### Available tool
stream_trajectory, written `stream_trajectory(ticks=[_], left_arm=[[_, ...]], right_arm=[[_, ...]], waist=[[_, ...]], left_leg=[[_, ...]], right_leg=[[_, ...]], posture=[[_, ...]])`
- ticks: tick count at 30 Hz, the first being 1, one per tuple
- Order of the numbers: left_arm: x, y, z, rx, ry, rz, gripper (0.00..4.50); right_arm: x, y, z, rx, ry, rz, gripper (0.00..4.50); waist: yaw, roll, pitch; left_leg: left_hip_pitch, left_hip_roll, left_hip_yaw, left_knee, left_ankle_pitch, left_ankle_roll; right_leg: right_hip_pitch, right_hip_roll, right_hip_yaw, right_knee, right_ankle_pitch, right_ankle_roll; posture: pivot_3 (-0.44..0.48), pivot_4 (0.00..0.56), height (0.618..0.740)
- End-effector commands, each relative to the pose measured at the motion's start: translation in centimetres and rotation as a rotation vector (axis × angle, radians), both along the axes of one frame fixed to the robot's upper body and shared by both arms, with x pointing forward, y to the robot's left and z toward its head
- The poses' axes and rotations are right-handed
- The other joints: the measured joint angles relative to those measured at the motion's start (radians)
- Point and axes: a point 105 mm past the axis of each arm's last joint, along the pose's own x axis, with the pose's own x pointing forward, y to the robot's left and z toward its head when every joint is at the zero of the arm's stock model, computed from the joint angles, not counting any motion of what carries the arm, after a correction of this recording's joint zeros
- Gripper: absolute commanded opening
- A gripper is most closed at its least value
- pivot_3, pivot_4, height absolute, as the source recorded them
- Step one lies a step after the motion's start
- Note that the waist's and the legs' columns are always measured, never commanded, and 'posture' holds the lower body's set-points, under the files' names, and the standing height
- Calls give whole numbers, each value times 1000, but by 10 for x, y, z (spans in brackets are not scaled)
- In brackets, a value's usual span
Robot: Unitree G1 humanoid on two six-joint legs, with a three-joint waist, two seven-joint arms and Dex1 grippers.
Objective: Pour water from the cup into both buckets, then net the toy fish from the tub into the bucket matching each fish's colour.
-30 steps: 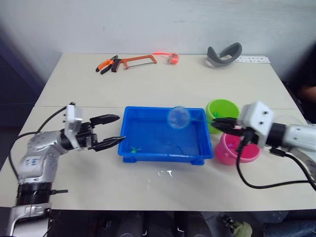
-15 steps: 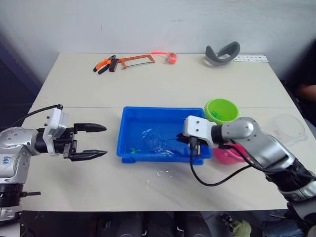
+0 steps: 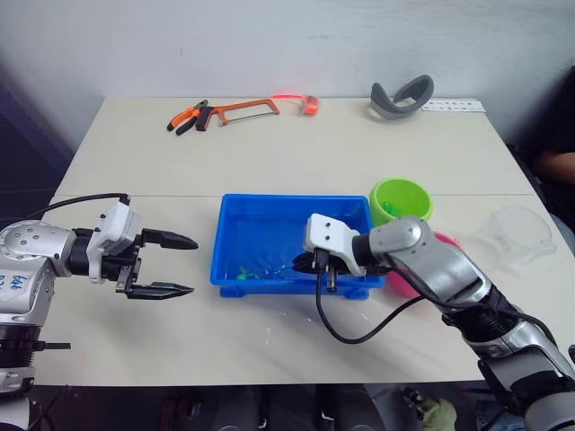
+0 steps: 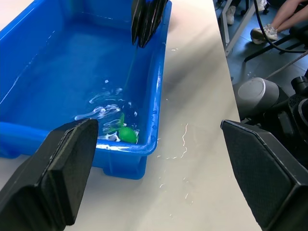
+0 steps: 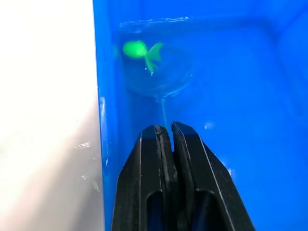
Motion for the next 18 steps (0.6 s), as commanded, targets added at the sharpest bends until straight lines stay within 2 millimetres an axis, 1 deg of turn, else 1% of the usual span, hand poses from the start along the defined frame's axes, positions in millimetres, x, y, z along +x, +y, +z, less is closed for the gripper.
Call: stream_trajectory(ticks=[1, 4, 8, 12, 15, 18], left_arm=[[2, 2, 4, -3, -43, 3, 4435], [2, 3, 2, -5, -74, 8, 4435], [2, 3, 1, -22, -77, 15, 4435], [2, 2, 4, -69, -81, 38, 4435], [2, 0, 10, -126, -84, 53, 4435], [2, -8, 15, -196, -86, 60, 4435]], right_arm=[[-5, 1, 25, 80, 12, 15, 0], [-6, -4, 32, 111, 46, -2, 0], [-8, -14, 32, 110, 62, -19, 0], [-10, -23, 37, 131, 56, -34, 0], [-12, -38, 44, 150, 22, -59, 0], [-13, -57, 48, 152, -28, -115, 0]], waist=[[0, 0, 0], [0, 0, 0], [0, 0, 0], [0, 0, 0], [2, 0, 0], [4, 0, 0]], left_leg=[[0, 0, 0, 0, 0, 0], [0, 0, 0, 0, 0, 0], [0, 0, 0, 0, 0, 0], [0, 0, 0, 0, 0, 0], [0, 0, 0, 0, 0, 0], [-1, 0, -1, 0, 0, 0]], right_leg=[[0, 0, 0, 0, 0, 0], [0, 0, 0, 0, 0, 0], [0, -1, 0, 0, 0, 0], [0, -1, 0, 0, 0, 0], [0, -2, 1, 0, 0, 0], [0, -2, 2, 0, 0, 0]], posture=[[0, 150, 740], [0, 150, 740], [0, 150, 740], [0, 150, 740], [0, 150, 740], [0, 150, 740]])
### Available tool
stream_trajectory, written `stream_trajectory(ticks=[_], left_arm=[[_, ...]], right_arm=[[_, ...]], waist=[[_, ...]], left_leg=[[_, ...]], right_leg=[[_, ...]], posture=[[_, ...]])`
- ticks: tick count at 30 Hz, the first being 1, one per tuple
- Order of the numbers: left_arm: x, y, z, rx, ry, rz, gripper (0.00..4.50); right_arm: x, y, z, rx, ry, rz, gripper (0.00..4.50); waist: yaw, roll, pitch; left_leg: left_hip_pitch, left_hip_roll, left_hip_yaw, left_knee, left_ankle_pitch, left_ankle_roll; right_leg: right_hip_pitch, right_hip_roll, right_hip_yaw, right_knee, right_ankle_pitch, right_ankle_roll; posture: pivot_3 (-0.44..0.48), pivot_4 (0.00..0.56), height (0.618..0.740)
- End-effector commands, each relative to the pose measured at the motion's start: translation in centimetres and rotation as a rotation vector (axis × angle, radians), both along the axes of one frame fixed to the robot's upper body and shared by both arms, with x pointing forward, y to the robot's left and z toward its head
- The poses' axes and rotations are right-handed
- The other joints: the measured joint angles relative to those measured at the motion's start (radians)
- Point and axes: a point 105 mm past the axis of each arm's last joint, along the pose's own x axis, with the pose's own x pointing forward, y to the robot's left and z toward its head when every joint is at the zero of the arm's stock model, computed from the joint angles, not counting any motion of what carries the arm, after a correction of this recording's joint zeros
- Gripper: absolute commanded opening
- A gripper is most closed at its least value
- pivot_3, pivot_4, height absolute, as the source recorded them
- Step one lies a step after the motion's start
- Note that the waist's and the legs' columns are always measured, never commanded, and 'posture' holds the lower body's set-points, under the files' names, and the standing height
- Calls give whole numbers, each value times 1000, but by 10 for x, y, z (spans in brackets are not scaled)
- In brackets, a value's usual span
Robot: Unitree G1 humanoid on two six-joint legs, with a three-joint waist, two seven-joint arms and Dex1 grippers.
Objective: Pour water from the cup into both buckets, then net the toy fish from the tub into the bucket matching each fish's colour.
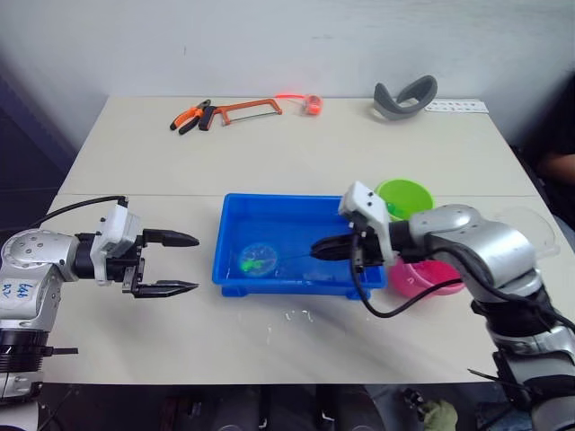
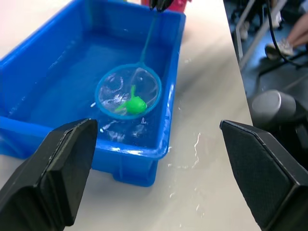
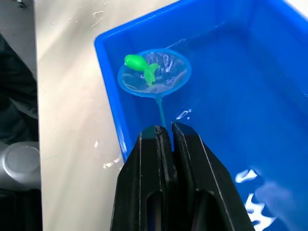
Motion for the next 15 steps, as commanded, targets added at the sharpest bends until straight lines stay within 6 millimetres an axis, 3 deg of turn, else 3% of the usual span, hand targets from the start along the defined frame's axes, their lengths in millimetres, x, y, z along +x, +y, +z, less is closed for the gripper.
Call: stream_trajectory(ticks=[1, 6, 12, 15], left_arm=[[-2, -12, 16, -127, -41, 2, 4435], [-2, -32, 13, -200, -29, -22, 4435], [12, -54, 17, -283, -67, -10, 4435], [18, -71, 19, -322, -81, -28, 4435]], right_arm=[[-7, -25, 22, 25, -126, -52, 0], [-15, -49, 34, 60, -242, -128, 0], [-27, -69, 52, 88, -350, -214, 0], [-31, -90, 66, 83, -434, -308, 0]], waist=[[1, 0, 0], [0, 0, 0], [1, 0, 0], [5, 0, 0]], left_leg=[[0, 0, 0, 0, 0, 0], [0, 0, 0, 0, 0, 0], [1, 0, 1, 0, 0, 0], [1, 0, 1, 0, 0, 0]], right_leg=[[0, 0, 1, 0, 0, 0], [0, 0, 2, 0, 0, 0], [1, 0, 3, 0, 0, 0], [1, 1, 3, 0, 0, 0]], posture=[[0, 150, 740], [0, 150, 740], [0, 150, 740], [0, 150, 740]])
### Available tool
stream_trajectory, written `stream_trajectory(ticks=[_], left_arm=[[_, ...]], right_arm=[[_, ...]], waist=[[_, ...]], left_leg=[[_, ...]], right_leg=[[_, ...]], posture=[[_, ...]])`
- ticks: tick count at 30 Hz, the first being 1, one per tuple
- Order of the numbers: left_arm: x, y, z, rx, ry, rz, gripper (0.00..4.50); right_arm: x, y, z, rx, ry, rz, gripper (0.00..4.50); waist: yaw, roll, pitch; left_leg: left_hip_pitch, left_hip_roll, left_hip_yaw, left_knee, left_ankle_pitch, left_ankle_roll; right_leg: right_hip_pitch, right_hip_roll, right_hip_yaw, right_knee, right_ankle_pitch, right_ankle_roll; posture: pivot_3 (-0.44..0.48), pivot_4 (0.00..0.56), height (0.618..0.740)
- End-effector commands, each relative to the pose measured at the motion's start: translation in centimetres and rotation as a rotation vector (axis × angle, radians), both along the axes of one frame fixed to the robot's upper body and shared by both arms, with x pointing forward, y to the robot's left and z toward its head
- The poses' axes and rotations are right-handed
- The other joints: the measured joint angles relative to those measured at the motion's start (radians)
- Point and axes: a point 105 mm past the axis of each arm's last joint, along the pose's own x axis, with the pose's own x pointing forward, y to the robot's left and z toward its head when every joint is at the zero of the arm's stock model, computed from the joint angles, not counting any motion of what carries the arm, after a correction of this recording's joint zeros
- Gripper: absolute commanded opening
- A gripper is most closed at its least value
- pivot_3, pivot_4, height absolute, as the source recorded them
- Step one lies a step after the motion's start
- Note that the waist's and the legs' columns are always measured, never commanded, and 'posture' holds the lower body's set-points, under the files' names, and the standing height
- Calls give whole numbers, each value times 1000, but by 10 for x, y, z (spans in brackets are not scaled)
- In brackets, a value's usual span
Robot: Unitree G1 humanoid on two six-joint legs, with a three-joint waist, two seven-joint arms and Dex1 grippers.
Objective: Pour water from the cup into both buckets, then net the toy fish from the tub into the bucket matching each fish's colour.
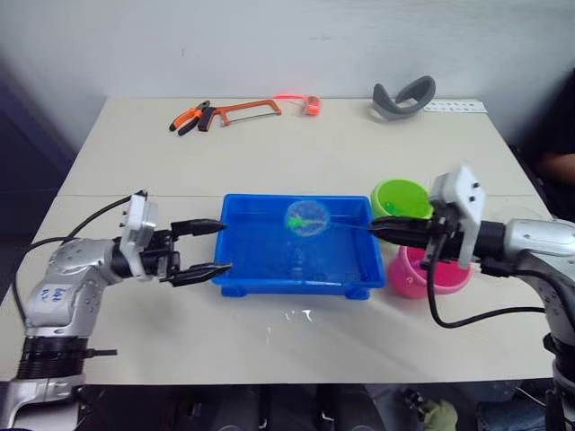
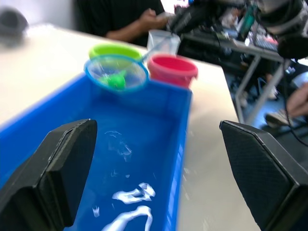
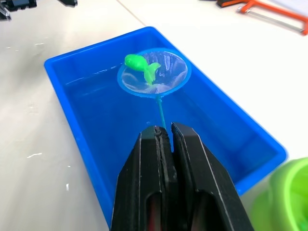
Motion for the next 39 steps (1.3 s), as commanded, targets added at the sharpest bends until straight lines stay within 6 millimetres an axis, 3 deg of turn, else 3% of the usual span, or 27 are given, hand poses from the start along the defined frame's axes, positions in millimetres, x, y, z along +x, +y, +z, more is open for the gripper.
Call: stream_trajectory(ticks=[1, 10, 17, 30, 34, 39], left_arm=[[8, -26, 13, -53, -79, -24, 4435], [14, -45, 18, -98, -86, -40, 4435], [13, -49, 14, -102, -79, -50, 4435], [7, -50, 9, -88, -53, -100, 4435], [9, -48, 9, -85, -55, -99, 4435], [11, -47, 10, -78, -62, -101, 4435]], right_arm=[[-12, -31, 34, -22, -193, -130, 0], [-13, -96, 39, -144, -303, -355, 0], [-5, -124, 26, -257, -397, -469, 0], [5, -139, -3, -816, -811, -403, 0], [-1, -126, -6, -979, -1001, -231, 0], [-3, -141, -11, -1136, -1091, -186, 0]], waist=[[2, 0, 0], [22, 0, 0], [21, 0, 0], [21, 0, 0], [20, 0, 0], [19, 0, 0]], left_leg=[[0, 0, 0, 0, 0, 0], [1, -1, 0, 0, 0, 1], [2, -1, 2, 0, 1, 1], [2, -1, 2, 0, 1, 0], [2, -1, 2, 0, 1, 0], [3, 0, 2, 0, 2, -1]], right_leg=[[0, 0, 0, 0, 0, 0], [1, 3, 0, -1, 0, 0], [2, 4, 0, 0, 0, 1], [2, 4, 1, 0, 0, 1], [2, 4, 2, 0, 0, 1], [2, 5, 3, 0, 0, 1]], posture=[[0, 150, 740], [0, 150, 740], [0, 150, 740], [0, 150, 740], [0, 150, 740], [0, 150, 740]])
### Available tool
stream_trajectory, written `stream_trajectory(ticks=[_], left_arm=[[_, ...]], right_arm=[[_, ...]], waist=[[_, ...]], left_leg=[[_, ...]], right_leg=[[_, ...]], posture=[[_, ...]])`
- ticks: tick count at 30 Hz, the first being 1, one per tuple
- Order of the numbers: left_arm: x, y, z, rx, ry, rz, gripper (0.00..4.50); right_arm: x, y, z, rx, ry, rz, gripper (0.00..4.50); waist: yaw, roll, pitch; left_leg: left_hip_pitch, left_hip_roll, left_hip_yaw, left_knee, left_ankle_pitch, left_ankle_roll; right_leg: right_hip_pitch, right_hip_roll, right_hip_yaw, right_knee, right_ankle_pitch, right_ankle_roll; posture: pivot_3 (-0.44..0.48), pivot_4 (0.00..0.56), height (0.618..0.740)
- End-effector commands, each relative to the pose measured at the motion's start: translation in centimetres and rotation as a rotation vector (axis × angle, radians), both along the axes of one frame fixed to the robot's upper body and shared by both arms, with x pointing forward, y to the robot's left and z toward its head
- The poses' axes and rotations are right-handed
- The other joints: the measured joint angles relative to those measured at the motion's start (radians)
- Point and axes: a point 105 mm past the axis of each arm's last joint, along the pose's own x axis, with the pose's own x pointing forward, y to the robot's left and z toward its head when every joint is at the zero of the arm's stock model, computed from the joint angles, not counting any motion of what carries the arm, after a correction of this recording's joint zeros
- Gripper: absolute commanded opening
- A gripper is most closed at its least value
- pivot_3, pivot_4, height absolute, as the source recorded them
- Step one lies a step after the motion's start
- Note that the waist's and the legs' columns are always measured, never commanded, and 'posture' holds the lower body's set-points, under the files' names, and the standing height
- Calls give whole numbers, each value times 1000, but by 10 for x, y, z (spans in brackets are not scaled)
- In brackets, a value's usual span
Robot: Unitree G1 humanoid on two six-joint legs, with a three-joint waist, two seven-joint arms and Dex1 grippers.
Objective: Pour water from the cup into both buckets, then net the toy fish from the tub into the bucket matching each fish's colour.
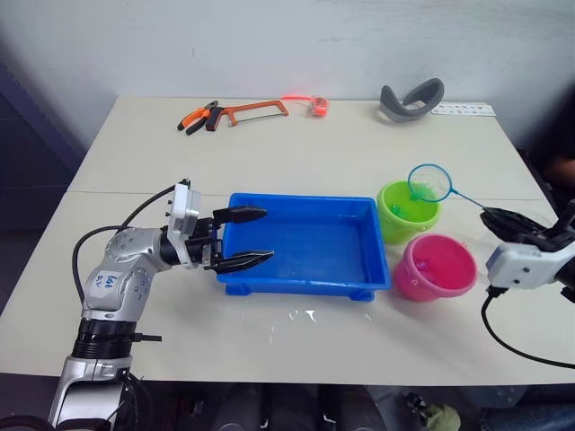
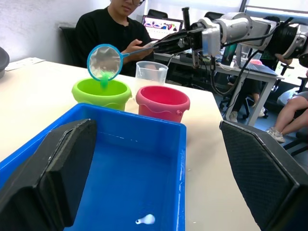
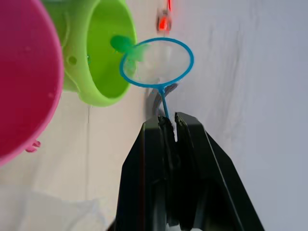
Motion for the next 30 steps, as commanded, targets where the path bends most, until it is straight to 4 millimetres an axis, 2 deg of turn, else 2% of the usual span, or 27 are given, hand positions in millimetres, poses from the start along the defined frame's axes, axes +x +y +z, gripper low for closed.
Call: stream_trajectory(ticks=[1, 3, 6, 8, 11, 13, 15, 19, 23, 25, 28, 30], left_arm=[[0, 2, 7, 14, -43, -4, 4435], [1, 4, 8, 18, -46, -4, 4435], [2, 6, 8, 25, -50, -2, 4435], [1, 9, 9, 25, -55, -1, 4435], [-1, 17, 12, 24, -62, -4, 4435], [-3, 25, 13, 25, -65, -3, 4435], [-6, 38, 9, 47, -67, -3, 4435], [-10, 72, 4, 93, -46, 65, 4435], [-28, 92, 20, 124, -72, 82, 4435], [-35, 96, 22, 141, -72, 86, 4435], [-56, 100, 10, 246, -61, 43, 4435], [-67, 100, 2, 290, -51, 16, 4435]], right_arm=[[-1, -12, 5, -82, -72, -11, 0], [0, -14, 5, -105, -90, -12, 0], [1, -13, 10, -40, -109, 0, 0], [2, -9, 23, 160, -131, 4, 0], [2, 3, 40, 529, -38, 44, 0], [-2, 19, 47, 846, 132, 111, 0], [-9, 43, 51, 933, 291, 200, 0], [-27, 90, 37, 937, 650, 322, 0], [-45, 129, 23, 915, 895, 445, 0], [-49, 138, 14, 889, 957, 469, 0], [-57, 159, -1, 924, 1077, 591, 0], [-59, 171, -15, 937, 1182, 611, 0]], waist=[[0, 0, 0], [0, 0, 0], [-1, 0, 0], [-2, 0, 0], [-9, 0, 0], [-12, 0, 0], [-13, 0, 0], [-16, 0, 0], [-18, 0, 0], [-12, 0, 0], [-10, -1, 0], [-12, 0, 0]], left_leg=[[0, 0, 0, 0, 0, 0], [0, 0, 0, 0, 0, 0], [0, 1, 0, 0, 0, 0], [0, 1, 0, 0, 0, 0], [1, 1, -1, 0, 0, 0], [0, 2, -2, 0, 0, -1], [0, 3, -2, 0, 0, -1], [0, 3, -3, 0, 0, 0], [0, 2, -4, 0, -1, 1], [0, 2, -5, 0, -1, 2], [0, 1, -5, 0, -2, 2], [0, 1, -5, 0, -3, 2]], right_leg=[[0, 0, 0, 0, 0, 0], [0, 0, 0, 0, 0, 0], [0, 1, 1, 0, 0, 0], [0, 1, 1, 0, 0, 0], [1, 3, 2, 0, 0, 0], [1, 3, 1, 0, 0, 0], [1, 3, 1, 0, 0, -1], [1, -2, 0, 0, 0, -1], [1, -5, -2, -1, 0, -1], [2, -6, -2, -2, 0, -1], [3, -7, -3, -4, 0, -1], [3, -7, -4, -4, 0, -1]], posture=[[0, 150, 740], [0, 150, 740], [0, 150, 740], [0, 150, 740], [0, 150, 740], [0, 150, 740], [0, 150, 740], [0, 150, 740], [0, 150, 740], [0, 150, 740], [0, 150, 740], [0, 150, 740]])
